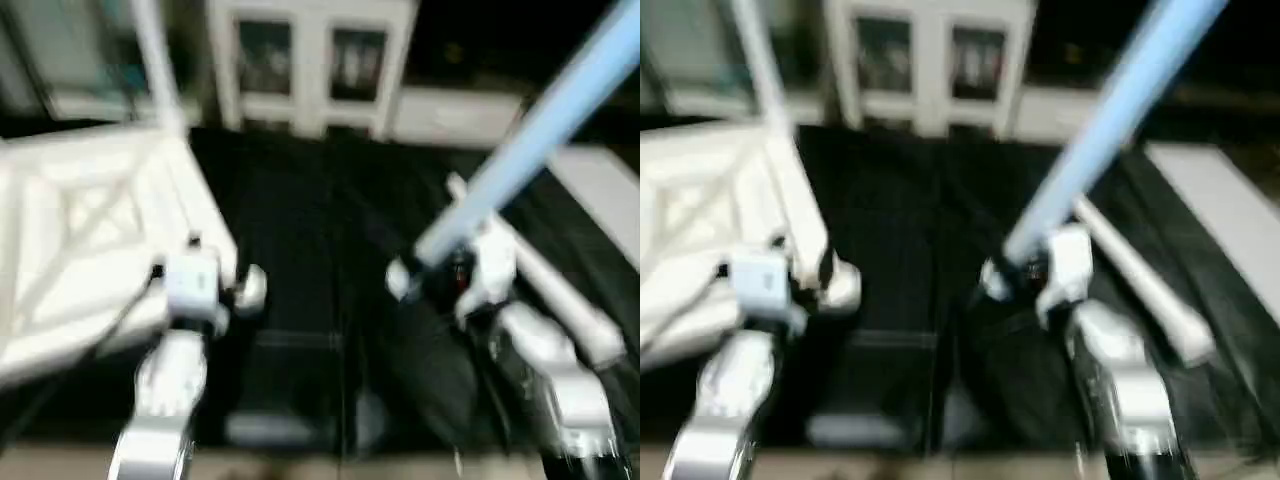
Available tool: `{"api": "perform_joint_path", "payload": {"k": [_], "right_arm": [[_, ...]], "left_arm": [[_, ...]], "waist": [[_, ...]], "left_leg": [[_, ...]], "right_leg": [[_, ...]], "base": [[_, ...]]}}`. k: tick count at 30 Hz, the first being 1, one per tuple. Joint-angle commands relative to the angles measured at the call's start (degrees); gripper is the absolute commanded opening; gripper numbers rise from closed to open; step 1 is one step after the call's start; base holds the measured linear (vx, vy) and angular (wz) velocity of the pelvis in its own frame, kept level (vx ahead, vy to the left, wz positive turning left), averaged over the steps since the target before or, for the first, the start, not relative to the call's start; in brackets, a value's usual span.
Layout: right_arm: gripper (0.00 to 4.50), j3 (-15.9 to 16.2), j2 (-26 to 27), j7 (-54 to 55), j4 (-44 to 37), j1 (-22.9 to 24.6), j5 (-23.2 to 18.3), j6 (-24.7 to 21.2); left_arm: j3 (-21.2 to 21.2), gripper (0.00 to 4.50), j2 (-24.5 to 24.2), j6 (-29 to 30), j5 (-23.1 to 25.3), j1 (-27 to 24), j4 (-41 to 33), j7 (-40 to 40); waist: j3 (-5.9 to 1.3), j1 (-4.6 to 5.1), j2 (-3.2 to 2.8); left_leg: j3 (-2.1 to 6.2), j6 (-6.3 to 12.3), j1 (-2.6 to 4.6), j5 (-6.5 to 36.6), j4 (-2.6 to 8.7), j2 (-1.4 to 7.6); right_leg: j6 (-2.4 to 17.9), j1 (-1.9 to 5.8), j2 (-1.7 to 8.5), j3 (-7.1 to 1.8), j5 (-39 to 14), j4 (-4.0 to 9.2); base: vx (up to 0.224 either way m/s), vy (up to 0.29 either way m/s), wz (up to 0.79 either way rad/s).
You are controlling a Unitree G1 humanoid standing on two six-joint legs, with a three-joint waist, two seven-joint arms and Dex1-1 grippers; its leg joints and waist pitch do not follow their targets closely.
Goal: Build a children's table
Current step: Move to table
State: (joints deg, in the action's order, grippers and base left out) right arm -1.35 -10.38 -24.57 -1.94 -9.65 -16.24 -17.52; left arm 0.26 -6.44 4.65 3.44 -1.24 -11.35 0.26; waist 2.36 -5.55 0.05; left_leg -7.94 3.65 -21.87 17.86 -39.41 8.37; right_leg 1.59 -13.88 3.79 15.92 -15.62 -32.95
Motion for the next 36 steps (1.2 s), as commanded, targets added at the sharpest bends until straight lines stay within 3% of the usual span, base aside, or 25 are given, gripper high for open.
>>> {"api": "perform_joint_path", "payload": {"k": [1,2,3,5,6,7,8,9,11,14,15,16,18,20,22,23,24,25,27,29,30,31,33,35,36], "right_arm": [[1.85,0.75,2.1,1.58,-1.38,0.52,-1.51,0.62],[1.85,0.11,3.07,2.71,-2.01,1.26,-2.18,0.27],[1.85,-0.21,3.6,3.48,-2.46,1.82,-2.55,0.15],[1.85,-0.32,4.27,4.37,-3.42,2.93,-2.33,0.66],[1.85,-0.86,4.98,5.55,-3.92,3.67,-1.86,1.06],[1.85,-1.17,5.32,5.94,-4.1,3.82,-1.76,0.99],[1.85,-1.17,5.32,5.94,-4.1,3.82,-1.76,0.99],[1.85,-1.74,5.65,6.33,-4.51,4.21,-1.71,1.07],[1.85,-2.28,5.7,6.68,-5.16,4.9,-1.6,1.04],[1.85,-2.32,5.5,7.05,-5.59,5.38,-1.64,0.97],[1.85,-2.16,5.35,7.44,-5.72,5.56,-1.83,0.92],[1.85,-2.12,5.31,7.51,-5.7,5.59,-1.82,0.91],[1.85,-1.86,5.36,7.61,-5.37,5.57,-1.58,0.96],[1.85,-1.76,5.51,7.55,-5.15,5.5,-1.31,1.0],[1.85,-1.76,5.84,7.59,-4.84,5.23,-1.17,0.85],[1.85,-1.76,5.84,7.59,-4.84,5.23,-1.17,0.85],[1.85,-1.61,5.93,7.6,-4.65,5.06,-1.11,0.78],[1.85,-1.48,5.97,7.6,-4.47,4.89,-1.05,0.75],[1.85,-1.23,6.09,7.63,-4.08,4.42,-0.99,0.63],[1.85,-0.97,6.04,7.8,-3.83,4.14,-1.08,0.64],[1.85,-0.95,6.04,7.81,-3.81,4.11,-1.08,0.64],[1.85,-0.73,5.89,7.8,-3.63,3.91,-0.94,0.5],[1.85,-0.62,5.75,7.66,-3.43,3.65,-0.84,0.2],[1.85,-0.59,5.69,7.61,-3.33,3.55,-0.74,0.16],[1.85,-0.63,5.72,7.65,-3.32,3.46,-0.76,0.08]], "left_arm": [[-0.02,3.48,-0.4,-0.35,-0.46,0.11,1.3,-0.3],[-0.11,3.48,-0.4,-1.14,-1.04,0.42,1.81,-0.92],[-0.05,3.48,-0.28,-1.22,-1.33,0.65,1.98,-1.34],[-0.12,3.48,-0.28,-1.71,-1.98,1.68,3.29,-2.59],[-0.59,3.48,-0.52,-1.95,-1.83,3.3,5.71,-3.32],[-0.68,3.48,-0.58,-2.2,-2.11,3.81,6.3,-3.77],[-0.68,3.48,-0.58,-2.2,-2.11,3.81,6.3,-3.77],[-0.52,3.48,-0.16,-1.77,-2.85,4.68,6.68,-4.0],[-0.75,3.48,0.0,-1.33,-2.62,6.0,7.73,-3.98],[-0.95,3.48,0.02,-1.78,-2.68,6.84,8.79,-4.37],[-0.83,3.48,0.17,-1.96,-2.86,7.09,9.16,-4.69],[-0.79,3.48,0.21,-2.0,-2.93,7.16,9.27,-4.76],[-0.66,3.48,0.14,-2.05,-2.8,7.78,10.28,-4.78],[-0.54,3.48,0.14,-2.21,-2.73,8.1,10.81,-4.82],[-0.44,3.48,-0.09,-2.35,-2.86,8.29,11.17,-4.45],[-0.44,3.48,-0.09,-2.35,-2.86,8.29,11.17,-4.45],[-0.23,3.48,-0.13,-2.37,-2.96,8.34,11.31,-4.29],[-0.08,3.48,-0.14,-2.35,-2.99,8.4,11.43,-4.18],[0.14,3.48,-0.22,-2.39,-2.83,8.56,11.64,-4.09],[0.33,3.48,-0.22,-2.63,-2.66,8.73,11.92,-4.09],[0.35,3.48,-0.22,-2.66,-2.65,8.74,11.93,-4.08],[0.54,3.48,-0.12,-2.68,-2.6,8.81,12.01,-3.98],[0.85,3.48,0.16,-2.32,-2.58,8.95,11.98,-3.57],[0.83,3.48,0.08,-1.74,-2.09,9.09,11.92,-2.87],[0.75,3.48,-0.18,-0.96,-0.92,9.33,11.85,-1.77]], "waist": [[-1.49,1.75,-2.41],[-2.99,2.67,-2.4],[-3.67,2.45,-0.54],[-3.64,1.05,-0.96],[-4.32,0.43,0.54],[-4.26,-0.2,3.28],[-4.18,-0.55,4.1],[-3.89,-0.79,4.28],[-4.49,-2.18,4.02],[-3.24,-2.17,2.81],[-2.74,-1.77,1.66],[-2.33,-0.94,0.66],[-2.27,2.85,-1.6],[-2.45,3.65,-2.22],[-1.67,3.28,0.04],[-2.53,2.4,1.85],[-2.75,-0.94,3.27],[-2.97,-0.33,1.94],[-2.01,-0.64,2.5],[-2.57,-0.05,0.41],[-2.61,3.11,-1.39],[-2.95,3.62,-2.61],[-2.4,3.6,-1.87],[-2.59,2.86,0.01],[-2.65,-1.19,3.81]], "left_leg": [[10.05,5.72,0.73,17.94,11.52,7.43],[10.56,5.4,8.5,20.96,10.7,11.73],[11.9,9.01,10.17,8.24,9.09,12.4],[8.3,17.15,7.26,-25.52,6.31,8.18],[5.43,18.48,5.08,-43.42,4.65,5.26],[1.29,11.86,1.41,-39.41,0.75,-0.97],[0.67,8.42,0.98,-28.35,2.18,-1.66],[1.77,5.32,-0.42,-11.37,1.0,-0.47],[3.43,1.28,-1.99,0.1,-0.98,0.34],[5.02,-2.18,-2.47,1.13,-2.61,0.49],[5.29,-1.94,-1.63,0.98,-0.38,0.97],[4.55,2.49,-0.01,2.87,4.87,0.8],[3.51,10.11,2.91,12.36,9.9,0.31],[3.63,14.03,3.09,14.97,12.62,1.8],[2.91,13.15,3.24,14.67,12.37,3.22],[2.43,9.21,1.97,15.52,9.94,2.61],[2.94,-0.31,0.39,11.6,-3.5,0.27],[7.65,-6.58,-4.02,4.25,-7.19,0.25],[6.38,-8.15,-1.68,2.39,-2.82,-0.4],[4.28,0.94,1.65,-1.46,6.27,-0.94],[4.66,9.74,4.53,7.96,10.22,0.82],[5.73,14.62,4.34,8.41,11.59,1.65],[6.13,21.52,5.09,0.77,10.94,3.17],[5.51,20.25,5.09,-1.21,11.09,3.86],[2.91,3.68,0.31,9.38,0.32,0.39]], "right_leg": [[-2.62,3.06,0.57,-1.65,-19.95,-1.75],[-1.12,-4.84,0.03,-6.86,-14.76,-4.87],[-0.42,-9.16,0.94,-10.46,-7.94,-9.07],[-4.78,-11.88,0.6,-12.3,0.15,-10.56],[-6.15,-11.81,0.62,-13.71,10.09,-7.42],[-7.99,-9.73,3.28,-17.33,26.56,-0.76],[-11.47,-8.9,4.39,-18.23,24.28,0.31],[-7.59,-8.48,10.23,-21.48,19.2,2.01],[-1.92,-4.91,14.5,-24.0,4.26,3.74],[6.61,-5.16,15.42,-24.25,-8.57,6.22],[9.9,-5.78,13.37,-22.62,-15.78,6.76],[9.09,-6.96,8.12,-19.47,-21.71,5.78],[5.15,-9.61,-0.72,-13.04,-17.35,0.0],[1.4,-9.67,-1.37,-9.37,-5.16,-7.98],[-1.12,-8.69,2.92,-10.76,-4.1,-4.69],[-2.13,-7.49,7.61,-14.34,-9.03,-0.52],[1.7,-6.99,19.89,-24.61,-23.95,7.77],[3.61,-3.07,20.99,-23.5,-26.74,6.16],[8.02,-4.64,14.11,-17.92,-27.83,6.74],[8.16,-6.3,5.63,-13.97,-24.23,4.86],[4.07,-9.78,-0.87,-11.05,-17.43,-1.57],[2.32,-9.85,-1.3,-9.56,-8.12,-8.07],[0.2,-11.47,-0.46,-9.15,-4.49,-9.06],[-1.14,-10.74,1.93,-10.88,-2.96,-6.97],[-0.48,-7.28,17.33,-22.7,-11.9,4.62]], "base": [[0.137,-0.098,0.48],[0.2,-0.106,0.43],[0.199,-0.138,0.35],[0.156,-0.125,0.21],[0.073,-0.119,0.02],[0.073,-0.119,0.02],[-0.044,-0.091,0.15],[-0.08,-0.073,0.09],[-0.05,-0.07,0.03],[-0.021,0.023,-0.01],[-0.079,0.147,0.04],[-0.079,0.147,0.04],[-0.095,0.199,0.11],[-0.097,0.211,0.09],[-0.081,0.165,-0.01],[-0.088,0.142,0.11],[-0.082,0.191,-0.04],[-0.082,0.191,-0.04],[-0.068,0.257,-0.24],[-0.078,0.279,-0.02],[-0.107,0.289,0.18],[-0.107,0.289,0.18],[-0.083,0.272,0.04],[-0.075,0.241,-0.02],[-0.09,0.229,0.04]]}}
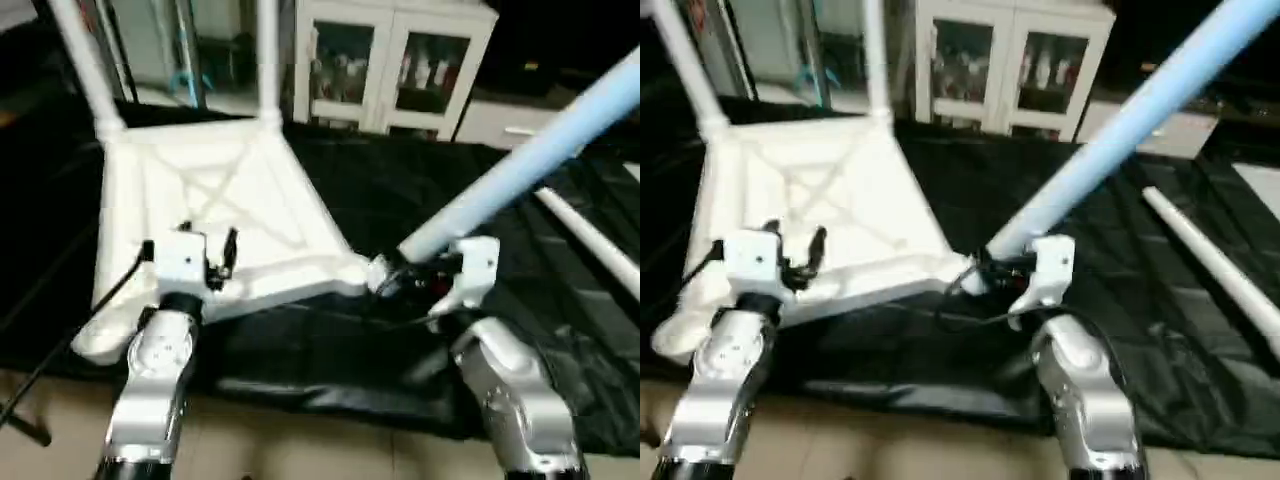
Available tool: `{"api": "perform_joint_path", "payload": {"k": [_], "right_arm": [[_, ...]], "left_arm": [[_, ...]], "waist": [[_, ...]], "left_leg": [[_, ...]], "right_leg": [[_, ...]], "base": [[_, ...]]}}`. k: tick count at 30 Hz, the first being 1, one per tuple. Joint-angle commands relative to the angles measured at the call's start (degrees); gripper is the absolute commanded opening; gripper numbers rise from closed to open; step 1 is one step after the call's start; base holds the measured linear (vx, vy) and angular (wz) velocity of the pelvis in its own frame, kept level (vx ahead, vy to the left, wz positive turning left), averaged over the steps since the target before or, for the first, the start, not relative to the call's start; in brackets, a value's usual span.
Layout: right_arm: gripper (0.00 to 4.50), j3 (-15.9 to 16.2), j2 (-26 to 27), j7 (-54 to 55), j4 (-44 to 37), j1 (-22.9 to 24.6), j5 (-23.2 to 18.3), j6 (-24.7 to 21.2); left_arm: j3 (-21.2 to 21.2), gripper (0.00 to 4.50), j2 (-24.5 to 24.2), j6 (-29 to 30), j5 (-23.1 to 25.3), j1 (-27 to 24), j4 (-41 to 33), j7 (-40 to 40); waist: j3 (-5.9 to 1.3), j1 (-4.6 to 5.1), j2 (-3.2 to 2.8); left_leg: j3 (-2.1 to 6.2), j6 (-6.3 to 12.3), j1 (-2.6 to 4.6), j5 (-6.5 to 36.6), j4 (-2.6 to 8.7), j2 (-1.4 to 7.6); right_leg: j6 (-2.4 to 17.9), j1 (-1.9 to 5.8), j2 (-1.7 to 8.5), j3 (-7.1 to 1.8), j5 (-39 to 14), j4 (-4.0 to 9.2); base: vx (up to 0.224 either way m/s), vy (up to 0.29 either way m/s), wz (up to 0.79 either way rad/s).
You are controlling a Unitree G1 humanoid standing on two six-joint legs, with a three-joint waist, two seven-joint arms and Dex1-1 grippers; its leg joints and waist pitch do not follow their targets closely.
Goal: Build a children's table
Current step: Move to table
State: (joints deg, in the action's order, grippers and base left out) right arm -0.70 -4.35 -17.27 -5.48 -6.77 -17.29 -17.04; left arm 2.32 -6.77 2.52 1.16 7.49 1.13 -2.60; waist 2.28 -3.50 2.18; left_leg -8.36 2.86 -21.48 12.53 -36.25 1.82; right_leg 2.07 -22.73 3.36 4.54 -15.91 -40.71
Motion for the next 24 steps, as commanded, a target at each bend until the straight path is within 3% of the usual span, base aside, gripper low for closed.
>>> {"api": "perform_joint_path", "payload": {"k": [1,2,3,4,5,6,7,8,9,10,11,12,13,14,15,16,17,18,19,20,21,22,23,24], "right_arm": [[1.85,-1.29,-0.27,0.39,0.25,0.5,0.31,-0.43],[1.85,-1.27,-0.25,0.4,0.26,0.47,0.34,-0.42],[1.85,-1.23,-0.17,0.48,0.16,0.46,0.35,-0.49],[1.85,-1.2,-0.13,0.55,0.07,0.46,0.34,-0.53],[1.85,-1.19,-0.17,0.61,0.03,0.49,0.33,-0.54],[1.85,-1.14,-0.25,0.68,0.04,0.49,0.29,-0.52],[1.85,-1.18,-0.35,0.76,0.08,0.48,0.21,-0.52],[1.85,-1.2,-0.42,0.81,0.1,0.47,0.16,-0.52],[1.85,-1.43,-0.56,0.85,0.11,0.41,-0.03,-0.61],[1.85,-1.43,-0.56,0.85,0.11,0.41,-0.03,-0.61],[1.85,-1.65,-0.59,0.92,0.0,0.39,-0.22,-0.84],[1.85,-1.7,-0.58,0.9,-0.08,0.41,-0.28,-0.94],[1.85,-1.75,-0.56,0.87,-0.12,0.42,-0.3,-0.99],[1.85,-1.84,-0.51,0.98,-0.17,0.37,-0.34,-1.16],[1.85,-1.94,-0.46,1.09,-0.2,0.32,-0.38,-1.33],[1.85,-2.18,-0.26,1.29,-0.34,0.22,-0.62,-1.65],[1.85,-2.42,-0.1,1.43,-0.68,0.15,-1.04,-2.13],[1.85,-2.47,-0.12,1.53,-0.9,0.14,-1.32,-2.36],[1.85,-2.42,-0.25,1.52,-1.02,0.17,-1.39,-2.44],[1.85,-2.41,-0.36,1.5,-1.15,0.21,-1.44,-2.51],[1.85,-2.35,-0.67,1.35,-1.23,0.28,-1.41,-2.7],[1.85,-2.32,-0.87,1.24,-1.29,0.32,-1.39,-2.83],[1.85,-2.56,-1.1,1.17,-1.39,0.34,-1.74,-3.21],[1.85,-2.79,-1.26,1.13,-1.47,0.34,-2.03,-3.52]], "left_arm": [[-1.44,3.48,-0.39,1.86,2.68,0.94,-0.56,1.96],[-1.52,3.48,-0.71,2.1,3.28,1.11,-0.48,2.25],[-1.28,3.48,-0.64,2.18,2.97,1.22,-0.37,2.3],[-1.07,3.48,-0.48,2.23,2.73,1.27,-0.32,2.3],[-0.63,3.48,-0.08,2.54,2.09,1.3,-0.34,2.43],[-0.25,3.48,0.26,2.73,1.74,1.34,-0.3,2.46],[0.96,3.48,1.24,2.42,-0.29,1.49,-0.21,2.37],[1.65,3.48,1.8,2.24,-1.46,1.58,-0.16,2.33],[1.21,3.48,1.45,3.21,0.14,1.76,-0.34,3.19],[1.21,3.48,1.45,3.21,0.14,1.76,-0.34,3.19],[0.88,3.48,1.3,3.59,0.59,1.92,-0.26,3.2],[0.79,3.48,1.22,3.9,0.66,2.09,-0.2,3.13],[0.69,3.48,1.14,4.16,0.78,2.2,-0.18,3.12],[0.62,3.48,1.21,4.65,0.02,2.25,-0.45,2.52],[0.56,3.48,1.27,5.08,-0.8,2.28,-0.71,1.91],[0.43,3.48,1.35,4.85,-1.51,2.22,-1.2,1.08],[0.3,3.48,1.57,5.34,-2.66,2.1,-2.07,-0.12],[0.35,3.48,1.79,5.71,-3.11,2.05,-2.56,-0.69],[0.31,3.48,1.84,5.71,-2.85,2.01,-2.75,-0.64],[0.26,3.48,1.86,5.64,-2.57,1.98,-2.92,-0.5],[0.06,3.48,1.84,5.71,-2.28,1.85,-3.13,-0.4],[-0.1,3.48,1.81,5.78,-2.1,1.75,-3.28,-0.33],[-0.57,3.48,1.73,5.95,-1.74,1.44,-3.71,-0.46],[-0.96,3.48,1.65,6.08,-1.45,1.19,-4.07,-0.58]], "waist": [[-2.92,-3.16,1.38],[-2.73,-2.74,0.28],[-1.48,-2.26,0.75],[-2.12,-1.57,-2.88],[-3.15,0.12,-4.38],[-3.0,0.28,-5.48],[-3.01,0.62,-6.17],[-2.99,0.6,-6.34],[-3.14,-0.05,-6.44],[-3.53,0.04,-5.76],[-3.72,-0.19,-4.72],[-3.6,-0.63,-3.84],[-3.55,-1.8,-1.9],[-3.45,-2.54,-0.38],[-3.08,-3.52,-0.27],[-3.22,-4.02,-0.5],[-3.13,-4.0,-0.91],[-2.45,-3.7,-1.16],[-1.94,-3.21,-1.46],[-1.74,-3.03,-1.62],[-1.04,-2.16,-1.5],[-0.99,-2.03,-2.1],[-0.82,-1.58,-1.77],[-0.89,-1.21,-2.63]], "left_leg": [[6.63,-0.92,-2.55,12.22,-8.35,6.56],[8.26,-5.51,-3.23,9.16,-9.51,6.38],[7.09,-10.34,-2.82,5.51,-4.96,6.51],[7.14,-13.46,0.5,5.41,2.69,8.35],[11.23,-14.18,2.75,17.18,7.06,16.39],[12.12,-17.03,2.6,18.65,8.33,18.01],[12.18,-17.67,1.71,16.93,9.31,18.38],[11.54,-16.92,1.29,16.51,8.93,17.63],[9.97,-14.64,1.17,16.88,8.43,16.21],[9.11,-10.3,2.02,16.05,7.63,14.67],[8.9,-6.46,2.27,13.94,7.14,12.93],[7.92,-5.71,1.77,14.0,6.55,11.84],[5.32,-5.71,-0.97,13.53,4.56,9.27],[3.91,-5.45,-2.37,11.1,4.37,8.06],[3.41,-5.29,-2.11,8.99,4.07,8.18],[2.72,-4.88,-1.11,6.61,5.34,9.49],[2.55,-5.3,-1.14,7.22,5.96,9.9],[2.22,-6.66,-0.14,16.46,7.13,10.44],[2.41,-8.55,1.02,27.63,7.49,10.71],[2.58,-9.1,1.72,32.08,7.5,10.74],[2.71,-9.6,3.16,39.65,7.24,10.49],[2.83,-9.42,3.69,41.71,7.46,10.39],[2.79,-9.2,4.35,43.49,7.71,10.48],[3.14,-9.3,4.63,45.91,8.63,10.84]], "right_leg": [[1.26,3.07,20.76,-13.81,-14.26,12.82],[2.12,3.9,19.66,-11.42,-18.41,12.41],[6.6,3.78,11.6,-4.38,-20.37,11.42],[7.44,2.2,3.13,0.25,-14.67,8.41],[3.25,0.47,1.26,-1.33,-5.58,3.54],[2.31,-0.57,1.23,-1.13,-2.35,1.22],[0.53,-1.57,-0.03,-0.32,-0.7,-2.03],[-0.18,-1.85,-0.16,-0.16,-1.11,-2.23],[-0.73,-2.05,-0.39,0.23,-1.43,-1.98],[-0.87,-1.51,-0.02,0.08,-0.39,-0.11],[-0.7,-0.51,1.56,-0.81,2.0,2.76],[-0.74,0.17,2.58,-1.5,3.18,4.73],[0.46,2.56,6.43,-4.13,5.05,7.7],[-1.21,4.0,8.28,-4.84,4.31,9.08],[-2.17,3.6,9.06,-5.16,0.62,9.97],[-0.63,3.28,7.69,-4.49,-7.16,9.97],[0.26,3.32,7.0,-4.06,-8.59,9.81],[0.97,2.69,6.33,-3.62,-16.98,10.42],[0.24,2.37,6.12,-3.32,-28.28,11.28],[-0.19,2.19,5.98,-3.02,-32.42,11.85],[-1.24,2.11,5.22,-1.6,-39.18,13.22],[-1.54,3.05,4.79,-0.98,-39.01,13.86],[-1.63,3.33,4.26,-0.31,-38.45,14.16],[-1.25,4.62,3.7,0.34,-33.38,13.67]], "base": [[-0.09,0.229,0.04],[-0.076,0.258,-0.12],[-0.071,0.239,-0.35],[-0.071,0.239,-0.35],[-0.106,0.198,0.1],[-0.104,0.178,0.34],[-0.104,0.178,0.34],[-0.075,0.15,0.12],[-0.07,0.092,0.08],[-0.07,0.092,0.08],[-0.076,0.032,0.02],[-0.072,-0.018,-0.07],[-0.072,-0.018,-0.07],[-0.079,-0.05,-0.07],[-0.072,-0.065,-0.02],[-0.072,-0.065,-0.02],[-0.052,-0.06,0.0],[0.0,0.0,0.0],[0.0,0.0,0.0],[0.0,0.0,0.0],[0.0,0.0,0.0],[0.0,0.0,0.0],[0.0,0.0,0.0],[0.048,0.051,-0.17]]}}
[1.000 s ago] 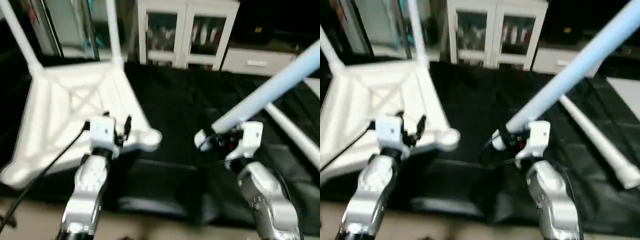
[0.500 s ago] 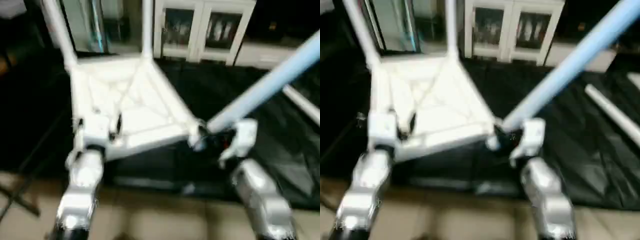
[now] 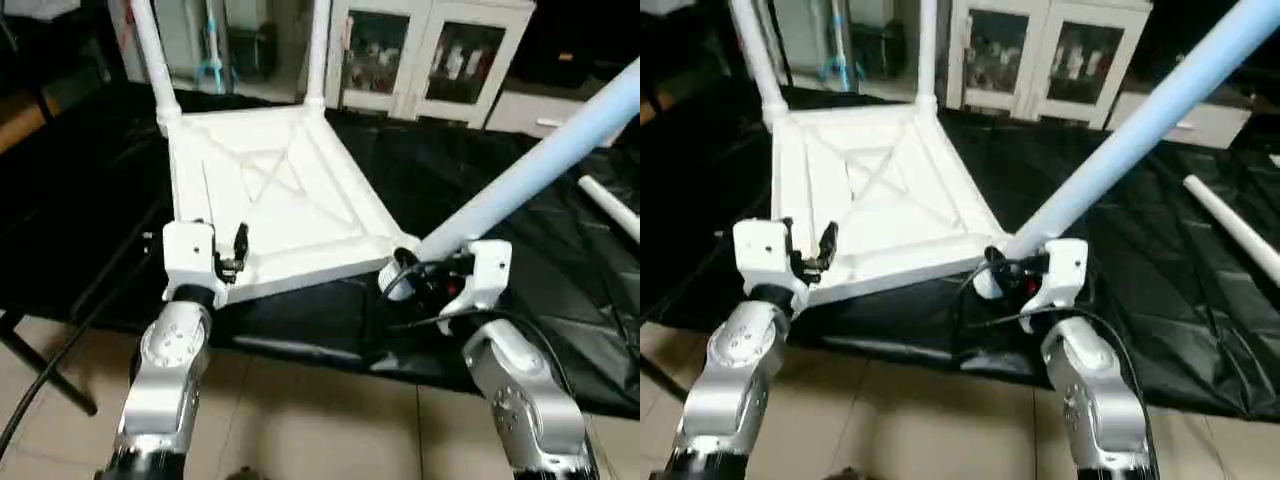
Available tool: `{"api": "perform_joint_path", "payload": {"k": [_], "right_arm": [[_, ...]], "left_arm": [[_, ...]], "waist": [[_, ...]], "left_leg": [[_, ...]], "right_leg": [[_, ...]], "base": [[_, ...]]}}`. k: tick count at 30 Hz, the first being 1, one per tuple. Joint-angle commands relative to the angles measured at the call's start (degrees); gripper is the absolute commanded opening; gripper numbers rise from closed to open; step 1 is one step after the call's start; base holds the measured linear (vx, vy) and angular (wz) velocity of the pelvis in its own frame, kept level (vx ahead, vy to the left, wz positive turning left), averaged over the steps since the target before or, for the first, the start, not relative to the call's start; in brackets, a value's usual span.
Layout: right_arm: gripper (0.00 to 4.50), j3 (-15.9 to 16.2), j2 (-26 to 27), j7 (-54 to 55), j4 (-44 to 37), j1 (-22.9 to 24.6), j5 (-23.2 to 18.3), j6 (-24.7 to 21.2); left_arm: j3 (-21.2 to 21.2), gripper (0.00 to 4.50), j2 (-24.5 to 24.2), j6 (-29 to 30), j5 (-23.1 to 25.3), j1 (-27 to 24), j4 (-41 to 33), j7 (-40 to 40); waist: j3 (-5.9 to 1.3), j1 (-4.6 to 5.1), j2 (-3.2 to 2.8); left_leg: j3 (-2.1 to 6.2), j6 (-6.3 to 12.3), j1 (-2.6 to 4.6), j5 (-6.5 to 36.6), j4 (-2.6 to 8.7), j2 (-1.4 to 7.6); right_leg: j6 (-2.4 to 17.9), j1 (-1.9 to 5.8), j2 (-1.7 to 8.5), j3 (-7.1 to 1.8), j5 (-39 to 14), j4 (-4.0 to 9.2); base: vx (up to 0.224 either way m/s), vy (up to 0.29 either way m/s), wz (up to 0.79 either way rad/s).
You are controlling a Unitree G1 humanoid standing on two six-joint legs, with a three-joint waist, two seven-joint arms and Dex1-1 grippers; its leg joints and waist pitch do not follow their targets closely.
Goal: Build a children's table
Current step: Move to table
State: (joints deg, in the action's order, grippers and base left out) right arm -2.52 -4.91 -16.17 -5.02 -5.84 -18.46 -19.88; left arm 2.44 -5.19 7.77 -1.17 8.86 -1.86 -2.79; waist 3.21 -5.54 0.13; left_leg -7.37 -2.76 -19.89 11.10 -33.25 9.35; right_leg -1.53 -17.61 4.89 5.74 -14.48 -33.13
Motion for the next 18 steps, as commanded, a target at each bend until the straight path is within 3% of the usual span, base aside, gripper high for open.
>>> {"api": "perform_joint_path", "payload": {"k": [1,2,3,4,5,6,7,8,9,10,11,12,13,14,15,16,17,18], "right_arm": [[1.85,-1.15,-0.78,-0.03,-1.99,-0.64,-0.94,-0.85],[1.85,-1.46,-1.04,-0.16,-2.02,-0.84,-1.05,-1.13],[1.85,-1.7,-1.31,-0.31,-2.01,-1.06,-1.02,-1.34],[1.85,-1.74,-1.37,-0.34,-2.01,-1.1,-1.0,-1.37],[1.85,-1.91,-1.52,-0.34,-1.9,-1.3,-1.05,-1.48],[1.85,-2.04,-1.76,-0.36,-1.77,-1.48,-1.07,-1.54],[1.85,-2.07,-1.94,-0.41,-1.69,-1.56,-1.02,-1.51],[1.85,-2.11,-2.1,-0.47,-1.6,-1.62,-0.97,-1.48],[1.85,-2.12,-2.23,-0.5,-1.54,-1.66,-0.99,-1.51],[1.85,-2.12,-2.35,-0.52,-1.49,-1.71,-1.03,-1.61],[1.85,-1.93,-2.57,-0.97,-1.4,-1.82,-1.04,-1.46],[1.85,-1.57,-3.0,-1.66,-1.37,-2.02,-1.0,-1.48],[1.85,-1.53,-3.06,-1.74,-1.38,-2.05,-0.99,-1.51],[1.85,-1.36,-3.29,-2.02,-1.41,-2.14,-0.97,-1.66],[1.85,-0.39,-4.39,-3.44,-1.61,-2.34,-1.14,-3.14],[1.85,0.18,-4.95,-4.09,-1.72,-2.4,-1.16,-4.03],[1.85,1.62,-6.02,-5.49,-2.07,-2.25,-0.21,-3.5],[1.85,2.69,-6.79,-6.37,-2.31,-2.08,0.64,-3.0]], "left_arm": [[-1.36,3.48,0.02,0.94,1.01,-0.35,-1.31,-0.41],[-1.76,3.48,0.04,0.98,1.16,-0.67,-1.74,-0.4],[-2.09,3.48,0.08,0.98,1.23,-0.99,-2.12,-0.34],[-2.16,3.48,0.09,0.98,1.25,-1.05,-2.2,-0.33],[-2.36,3.48,0.06,1.08,1.4,-1.21,-2.41,-0.35],[-2.64,3.48,0.1,1.23,1.62,-1.41,-2.69,-0.39],[-2.83,3.48,0.1,1.29,1.8,-1.53,-2.86,-0.39],[-3.0,3.48,0.11,1.32,1.98,-1.62,-3.0,-0.39],[-3.09,3.48,0.1,1.36,2.09,-1.69,-3.12,-0.37],[-3.17,3.48,0.1,1.47,2.23,-1.79,-3.32,-0.35],[-3.15,3.48,0.1,1.57,2.37,-1.83,-3.44,-0.23],[-3.12,3.48,0.08,1.68,2.59,-1.86,-3.56,-0.02],[-3.12,3.48,0.08,1.69,2.61,-1.86,-3.57,0.01],[-3.1,3.48,0.07,1.7,2.72,-1.85,-3.59,0.11],[-3.03,3.48,0.08,1.84,3.02,-1.95,-3.8,0.62],[-2.96,3.48,0.11,1.94,3.06,-1.99,-3.9,0.81],[-2.93,3.48,0.08,2.01,3.21,-2.06,-4.03,0.99],[-2.87,3.48,0.1,2.02,3.27,-2.12,-4.12,1.1]], "waist": [[-2.03,1.54,-1.79],[-1.88,1.77,-0.49],[-1.63,1.87,-0.54],[-1.59,1.87,-0.14],[-1.55,2.11,0.39],[-1.78,2.31,1.36],[-1.98,1.92,1.65],[-2.77,0.35,2.65],[-3.14,-0.79,2.87],[-4.16,-3.38,4.5],[-4.79,-3.84,2.73],[-4.46,-2.61,2.17],[-4.41,-2.22,0.97],[-3.63,0.84,-2.72],[-3.6,2.27,-3.06],[-4.41,1.92,-1.27],[-3.77,1.52,-0.88],[-4.47,2.6,-0.7]], "left_leg": [[0.69,-5.64,8.23,49.69,5.19,5.13],[1.36,-7.15,8.04,49.92,7.06,6.97],[0.88,-7.53,7.31,50.7,9.07,8.1],[-0.47,-6.53,8.08,49.82,9.08,7.94],[-1.47,-5.75,8.76,49.02,8.57,7.3],[-3.44,-4.97,8.94,44.33,6.7,4.65],[-4.29,-4.65,7.74,39.64,5.77,3.1],[-5.35,-4.24,4.37,28.09,3.55,-0.03],[-4.75,-3.94,3.21,22.66,2.36,-0.44],[-0.37,1.81,-4.78,9.5,-4.76,-1.13],[0.95,2.72,-5.23,6.44,-5.73,-0.27],[2.45,3.2,-6.87,1.88,-5.05,1.0],[2.46,3.68,-5.86,-2.1,-1.52,1.39],[5.59,9.29,1.71,0.05,4.14,3.79],[9.04,12.75,4.5,4.52,5.13,6.24],[10.47,19.01,7.48,11.11,3.7,8.49],[13.45,27.03,5.49,10.6,4.37,5.77],[14.62,34.99,7.44,4.72,2.71,3.31]], "right_leg": [[3.02,-3.66,0.44,-1.97,-31.05,5.45],[3.73,-3.14,0.19,-1.31,-20.32,2.15],[3.67,-2.86,0.4,-1.16,-14.05,-0.52],[4.68,-3.68,0.89,-1.34,-13.39,-0.71],[5.56,-4.15,1.15,-1.63,-14.87,0.2],[8.31,-3.96,1.84,-3.04,-18.26,2.7],[9.05,-2.78,2.2,-4.44,-20.22,3.54],[9.77,1.84,2.36,-8.61,-22.4,4.68],[10.64,3.82,3.1,-10.54,-22.99,5.07],[15.22,10.5,8.08,-14.87,-14.12,5.1],[17.34,10.04,9.09,-15.37,-7.24,4.87],[19.36,8.77,7.06,-12.31,2.44,3.81],[17.8,7.27,4.03,-8.83,3.76,3.09],[8.69,0.37,-3.84,-1.26,-5.79,-1.59],[6.17,-2.89,-3.77,-0.84,-10.47,-6.1],[2.9,-5.22,-1.74,-2.02,-10.82,-8.23],[0.75,-4.71,-2.23,-1.34,-10.42,-9.64],[-1.84,-7.28,-2.26,-2.22,-9.01,-9.27]], "base": [[0.048,0.051,-0.17],[0.069,0.049,-0.53],[0.074,0.032,-0.82],[0.074,0.032,-0.82],[0.096,-0.007,-0.78],[0.127,-0.045,-0.79],[0.127,-0.045,-0.79],[0.164,-0.039,-0.85],[0.203,-0.043,-0.73],[0.203,-0.043,-0.73],[0.198,-0.015,-0.36],[0.189,0.028,-0.12],[0.189,0.028,-0.12],[0.161,0.052,-0.09],[0.178,0.048,-0.06],[0.178,0.048,-0.06],[0.197,0.012,0.08],[0.151,-0.017,0.29]]}}
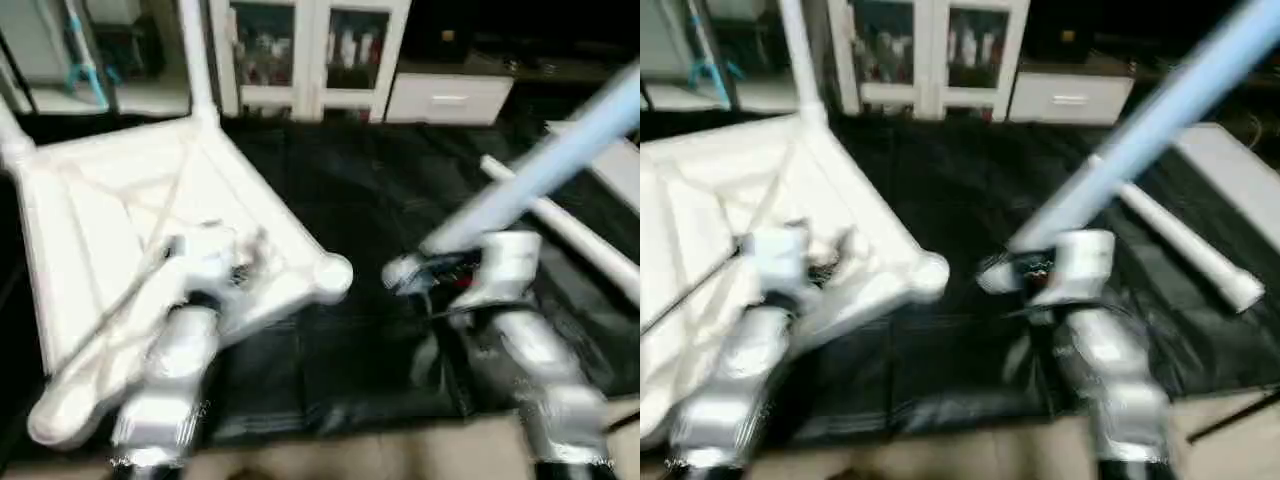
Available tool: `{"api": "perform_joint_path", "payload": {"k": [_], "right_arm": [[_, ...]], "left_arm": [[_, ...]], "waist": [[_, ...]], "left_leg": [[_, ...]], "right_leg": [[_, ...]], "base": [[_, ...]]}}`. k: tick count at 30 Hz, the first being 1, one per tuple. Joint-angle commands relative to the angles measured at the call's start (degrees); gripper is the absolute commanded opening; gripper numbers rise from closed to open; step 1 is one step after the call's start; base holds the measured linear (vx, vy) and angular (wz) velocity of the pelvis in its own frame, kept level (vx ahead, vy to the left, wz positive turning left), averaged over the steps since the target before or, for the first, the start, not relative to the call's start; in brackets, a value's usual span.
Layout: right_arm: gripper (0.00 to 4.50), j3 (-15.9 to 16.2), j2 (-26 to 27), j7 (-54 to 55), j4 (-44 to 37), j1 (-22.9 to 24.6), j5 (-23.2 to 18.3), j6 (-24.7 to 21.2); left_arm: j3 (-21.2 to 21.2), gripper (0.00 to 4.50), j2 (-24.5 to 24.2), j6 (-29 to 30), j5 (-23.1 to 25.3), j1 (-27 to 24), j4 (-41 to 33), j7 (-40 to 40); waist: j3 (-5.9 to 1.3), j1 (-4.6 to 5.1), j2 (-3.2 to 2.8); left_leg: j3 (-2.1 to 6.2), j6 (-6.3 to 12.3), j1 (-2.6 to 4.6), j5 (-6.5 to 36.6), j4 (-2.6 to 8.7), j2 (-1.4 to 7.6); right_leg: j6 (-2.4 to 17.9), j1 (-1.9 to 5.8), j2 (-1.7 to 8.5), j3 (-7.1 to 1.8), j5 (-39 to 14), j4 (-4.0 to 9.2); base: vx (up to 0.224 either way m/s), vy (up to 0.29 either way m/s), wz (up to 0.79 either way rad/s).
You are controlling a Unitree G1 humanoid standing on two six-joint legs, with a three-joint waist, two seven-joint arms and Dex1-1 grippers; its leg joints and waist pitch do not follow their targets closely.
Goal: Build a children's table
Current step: Move to table
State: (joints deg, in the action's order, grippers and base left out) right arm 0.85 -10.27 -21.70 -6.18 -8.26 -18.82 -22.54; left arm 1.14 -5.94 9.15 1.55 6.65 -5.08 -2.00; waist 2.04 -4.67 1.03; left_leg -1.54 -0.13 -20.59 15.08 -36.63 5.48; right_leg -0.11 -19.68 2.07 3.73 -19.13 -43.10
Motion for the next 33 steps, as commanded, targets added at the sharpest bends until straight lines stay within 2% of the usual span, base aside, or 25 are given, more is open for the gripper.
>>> {"api": "perform_joint_path", "payload": {"k": [1,2,3,4,5,6,7,8,9,10,11,12,13,15,16,17,19,22,26,27,28,29,30,32,33], "right_arm": [[1.85,-0.08,-1.83,-1.31,-1.3,0.46,1.56,0.16],[1.85,0.34,-2.13,-1.83,-1.3,0.61,1.9,0.32],[1.85,0.05,-1.9,-2.09,-1.24,0.73,1.41,0.19],[1.85,-0.19,-1.7,-2.27,-1.2,0.81,1.02,0.1],[1.85,-0.93,-1.4,-1.99,-0.98,0.74,0.51,-0.13],[1.85,-1.3,-1.41,-1.76,-0.74,0.62,0.59,0.1],[1.85,-1.55,-1.47,-1.65,-0.54,0.53,0.56,0.26],[1.85,-1.64,-2.11,-1.5,-0.13,0.4,0.51,1.14],[1.85,-1.66,-2.2,-1.47,-0.01,0.36,0.52,1.32],[1.85,-1.92,-2.35,-1.53,0.19,0.21,0.39,1.54],[1.85,-2.41,-2.55,-1.68,0.46,-0.04,0.39,1.88],[1.85,-2.41,-2.55,-1.68,0.46,-0.04,0.39,1.88],[1.85,-2.92,-2.77,-1.87,0.68,-0.24,0.31,2.1],[1.85,-4.14,-3.19,-2.36,1.2,-0.69,-0.07,2.21],[1.85,-4.45,-3.31,-2.51,1.38,-0.83,-0.13,2.26],[1.85,-4.64,-3.51,-2.71,1.51,-0.91,-0.17,2.33],[1.85,-5.28,-4.63,-3.74,2.04,-1.31,-0.52,2.48],[1.85,-5.19,-5.39,-4.61,1.39,-1.32,-1.01,1.94],[1.85,-4.85,-3.38,-1.28,1.27,-1.24,0.26,1.52],[1.85,-3.95,-1.96,0.15,1.88,-1.33,1.05,1.47],[1.85,-3.2,-1.65,0.39,2.11,-1.33,1.7,1.78],[1.85,-2.39,-1.46,0.48,2.24,-1.28,2.39,2.12],[1.85,-1.72,-1.11,0.59,2.3,-1.24,2.7,2.09],[1.85,-1.24,-0.01,0.82,2.56,-1.23,2.6,1.99],[1.85,-1.32,0.17,0.88,2.67,-1.27,2.38,2.01]], "left_arm": [[-1.54,3.48,0.85,0.64,0.61,0.05,-0.95,0.36],[-1.58,3.48,0.81,0.74,0.66,-0.11,-1.15,0.55],[-1.71,3.48,0.67,0.79,0.96,-0.29,-1.42,0.88],[-1.81,3.48,0.54,0.83,1.19,-0.4,-1.6,1.12],[-1.53,3.48,0.82,0.1,0.69,-0.64,-1.68,1.19],[-1.51,3.48,0.78,-0.39,0.72,-0.81,-1.77,1.16],[-1.68,3.48,0.5,0.05,0.8,-0.87,-1.9,0.77],[-2.13,3.48,0.26,0.69,0.81,-0.91,-1.9,-0.48],[-2.22,3.48,0.22,0.77,0.84,-0.9,-1.86,-0.71],[-2.56,3.48,0.09,0.66,0.41,-0.94,-1.77,-1.79],[-3.28,3.48,-0.12,0.24,-0.62,-1.08,-1.79,-3.82],[-3.28,3.48,-0.12,0.24,-0.62,-1.08,-1.79,-3.82],[-3.93,3.48,-0.29,-0.02,-1.75,-1.19,-1.8,-5.75],[-5.08,3.48,-0.71,0.08,-4.04,-1.09,-1.53,-9.27],[-5.4,3.48,-0.89,0.09,-4.75,-0.99,-1.36,-10.33],[-5.35,3.48,-0.89,0.4,-5.52,-0.8,-1.19,-11.04],[-3.84,3.48,-0.28,1.75,-9.35,0.34,-0.22,-13.14],[-0.64,3.48,1.59,2.11,-11.1,1.13,0.52,-10.95],[-0.09,3.48,1.31,0.8,-7.58,1.14,0.93,-7.16],[-0.21,3.48,1.02,0.98,-6.09,1.31,0.97,-5.49],[-0.18,3.48,1.03,0.82,-5.72,1.41,0.98,-4.85],[0.02,3.48,1.17,0.76,-5.64,1.55,1.02,-4.27],[0.24,3.48,1.24,1.07,-5.49,1.68,1.09,-3.67],[0.15,3.48,1.04,1.45,-4.71,1.96,1.12,-3.06],[0.23,3.48,1.15,1.61,-4.57,2.03,1.06,-3.05]], "waist": [[-3.03,1.86,-0.62],[-2.82,1.88,0.82],[-2.56,-0.21,5.34],[-1.85,-1.73,3.35],[-2.25,-1.52,3.12],[-1.8,-2.39,3.34],[-2.18,-2.7,2.68],[-3.7,-2.04,-0.78],[-4.52,-1.18,-1.15],[-5.38,-0.87,-1.47],[-5.49,-0.89,-1.15],[-5.18,-1.5,-0.75],[-4.4,-1.98,0.64],[-3.34,-2.04,1.04],[-2.99,-1.87,1.25],[-2.84,-2.07,0.97],[-1.99,-1.29,-0.14],[-1.66,-0.61,-0.38],[-1.67,-0.16,0.21],[-1.42,-0.74,1.16],[-1.8,-0.05,-0.61],[-2.02,0.29,-1.05],[-1.94,0.97,-2.33],[-1.72,1.78,-3.25],[-1.74,1.42,-2.58]], "left_leg": [[9.44,33.65,6.98,-4.18,6.22,4.67],[9.07,30.54,5.41,-5.45,5.99,2.73],[3.22,20.09,-3.5,0.34,0.98,-3.77],[-0.19,13.3,-5.29,4.68,-6.41,-0.81],[-0.38,5.81,-3.58,3.07,-5.6,0.19],[-1.52,3.28,-5.77,-3.29,-3.1,0.51],[-1.89,3.04,-5.25,-7.59,-0.92,1.16],[-0.8,5.66,-0.37,-25.35,4.5,5.13],[2.51,12.72,3.61,-37.35,2.89,7.34],[6.5,15.03,9.42,-69.64,0.19,10.7],[6.81,13.8,9.49,-83.12,-0.55,10.39],[5.55,9.88,7.85,-93.05,-0.68,6.85],[2.82,5.73,4.44,-77.99,0.65,3.36],[-1.15,3.29,1.28,-40.34,1.71,0.44],[-1.18,2.41,-0.69,-21.64,3.46,1.8],[-1.16,1.4,-0.94,-14.26,4.22,2.53],[-1.83,-2.98,-0.33,8.89,6.28,4.45],[-3.21,-4.85,0.43,20.69,6.77,5.46],[-3.92,-5.38,-0.29,19.38,7.02,6.05],[-1.94,-3.28,-3.64,18.44,8.24,4.69],[-0.03,-3.21,-3.28,19.88,8.25,4.84],[1.26,-3.5,-3.04,21.26,8.22,5.21],[4.73,-3.59,-1.93,26.27,9.89,6.58],[10.0,-1.98,-0.34,29.4,11.78,7.56],[12.57,-0.78,-0.13,28.33,12.44,6.66]], "right_leg": [[-4.4,-4.87,1.12,-1.85,-2.34,2.44],[-4.15,-3.59,2.48,-3.56,0.56,5.65],[-9.09,5.59,7.25,-8.25,2.79,13.42],[-12.58,8.16,16.79,-8.21,0.38,16.1],[-9.02,6.62,13.31,-9.74,-2.09,15.62],[1.12,9.92,9.73,-7.94,3.93,14.41],[4.09,9.94,8.29,-6.54,10.02,13.63],[5.5,6.62,2.89,-0.46,22.61,8.94],[3.15,2.03,0.84,0.07,24.03,4.84],[-2.36,-4.25,3.03,-2.5,12.46,4.24],[-4.78,-4.65,3.8,-3.35,13.94,4.55],[-7.58,-4.71,2.98,-3.82,18.15,6.05],[-5.25,-3.05,2.86,-4.21,22.23,9.33],[-0.03,-1.07,4.53,-4.28,23.16,10.75],[1.88,1.07,6.29,-4.81,16.29,11.09],[2.87,1.5,6.92,-4.78,12.22,11.38],[7.53,0.48,6.26,-4.51,-0.66,11.8],[7.48,-0.86,6.28,-4.41,-9.16,12.65],[4.89,-0.96,6.26,-3.98,-13.53,13.06],[4.26,1.35,6.74,-1.17,-13.07,12.43],[4.79,1.15,5.94,0.88,-10.77,12.2],[5.91,1.21,5.49,1.76,-8.97,11.76],[8.67,1.14,3.44,3.15,-6.57,10.07],[11.57,-0.24,1.63,2.75,-5.26,5.62],[12.81,-1.05,1.46,0.58,-5.1,3.92]], "base": [[0.151,-0.017,0.29],[0.127,-0.053,0.43],[0.156,-0.065,0.7],[0.156,-0.065,0.7],[0.167,-0.039,0.53],[0.166,-0.016,0.1],[0.166,-0.016,0.1],[0.144,0.001,0.05],[0.117,0.04,0.07],[0.117,0.04,0.07],[0.082,0.073,-0.06],[-0.07,0.096,-0.14],[-0.07,0.096,-0.14],[-0.142,0.063,0.06],[-0.122,0.039,0.12],[-0.095,-0.003,0.02],[-0.106,-0.013,0.01],[-0.104,-0.017,0.08],[-0.075,-0.036,0.02],[-0.061,-0.056,0.13],[-0.061,-0.056,0.13],[-0.035,-0.068,0.39],[0.0,-0.1,0.55],[-0.001,-0.125,0.59],[0.0,-0.203,0.72]]}}
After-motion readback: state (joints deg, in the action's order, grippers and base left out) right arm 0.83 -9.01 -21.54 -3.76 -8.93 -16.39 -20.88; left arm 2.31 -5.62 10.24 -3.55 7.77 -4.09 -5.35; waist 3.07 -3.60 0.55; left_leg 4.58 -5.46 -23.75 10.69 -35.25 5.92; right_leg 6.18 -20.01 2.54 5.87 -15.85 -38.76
